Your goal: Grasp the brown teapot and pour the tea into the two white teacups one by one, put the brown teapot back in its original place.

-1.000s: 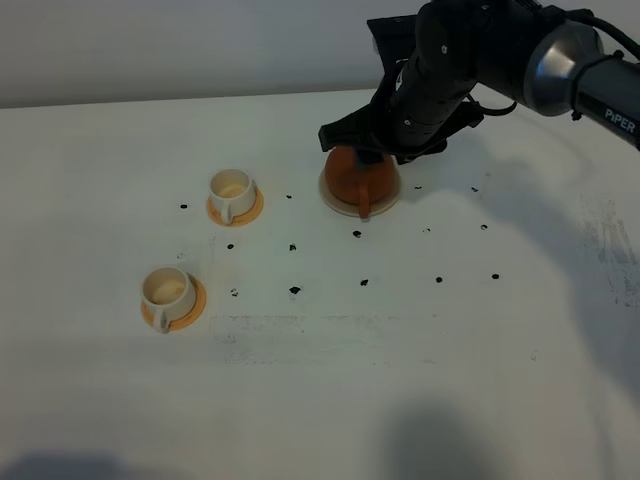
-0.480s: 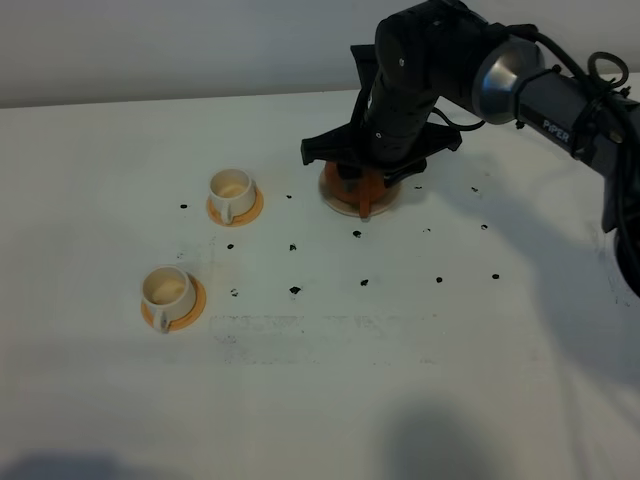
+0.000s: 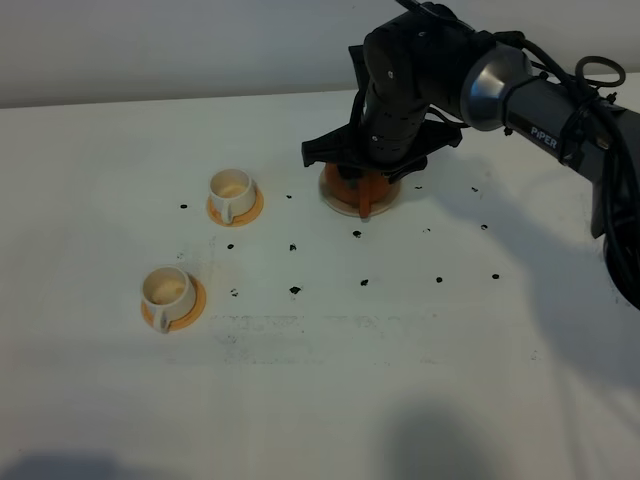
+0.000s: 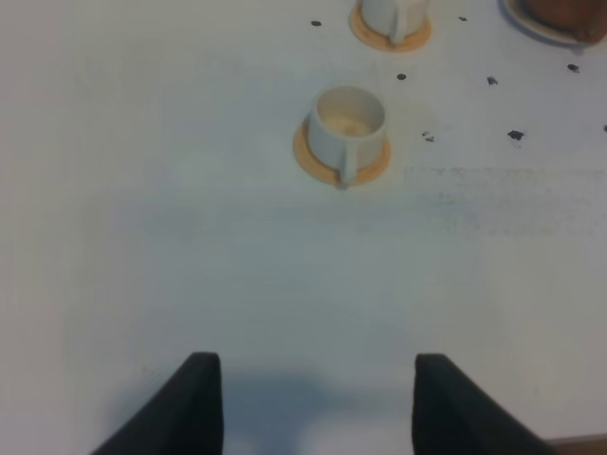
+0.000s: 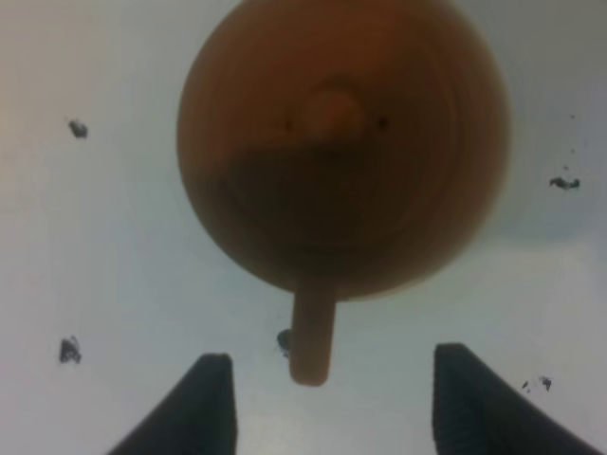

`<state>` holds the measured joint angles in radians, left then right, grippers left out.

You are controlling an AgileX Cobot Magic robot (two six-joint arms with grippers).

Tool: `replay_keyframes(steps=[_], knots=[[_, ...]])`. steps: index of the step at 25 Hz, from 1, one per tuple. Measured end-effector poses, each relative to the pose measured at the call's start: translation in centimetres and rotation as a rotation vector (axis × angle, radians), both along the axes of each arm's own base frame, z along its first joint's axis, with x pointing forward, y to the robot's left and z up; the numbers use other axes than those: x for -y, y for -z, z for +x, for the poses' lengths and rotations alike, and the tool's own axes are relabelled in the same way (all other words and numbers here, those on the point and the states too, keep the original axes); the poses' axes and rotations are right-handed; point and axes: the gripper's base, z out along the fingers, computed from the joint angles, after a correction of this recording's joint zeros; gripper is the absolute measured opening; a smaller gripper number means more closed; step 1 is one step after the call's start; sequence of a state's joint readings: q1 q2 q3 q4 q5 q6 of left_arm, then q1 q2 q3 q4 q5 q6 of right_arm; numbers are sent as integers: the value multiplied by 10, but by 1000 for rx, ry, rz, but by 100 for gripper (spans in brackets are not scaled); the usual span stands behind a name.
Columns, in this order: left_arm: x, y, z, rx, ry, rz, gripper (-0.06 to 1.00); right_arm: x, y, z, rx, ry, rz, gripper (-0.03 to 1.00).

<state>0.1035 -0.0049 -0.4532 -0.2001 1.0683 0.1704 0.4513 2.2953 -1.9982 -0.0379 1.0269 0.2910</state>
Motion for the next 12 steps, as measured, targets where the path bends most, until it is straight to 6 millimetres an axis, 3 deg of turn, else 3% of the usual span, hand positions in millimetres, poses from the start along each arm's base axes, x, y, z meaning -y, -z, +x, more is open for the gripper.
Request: replay_keyframes(steps=[12], knots=[[0, 0, 0, -1, 0, 0, 44, -8, 26, 4, -12, -4, -35, 47]])
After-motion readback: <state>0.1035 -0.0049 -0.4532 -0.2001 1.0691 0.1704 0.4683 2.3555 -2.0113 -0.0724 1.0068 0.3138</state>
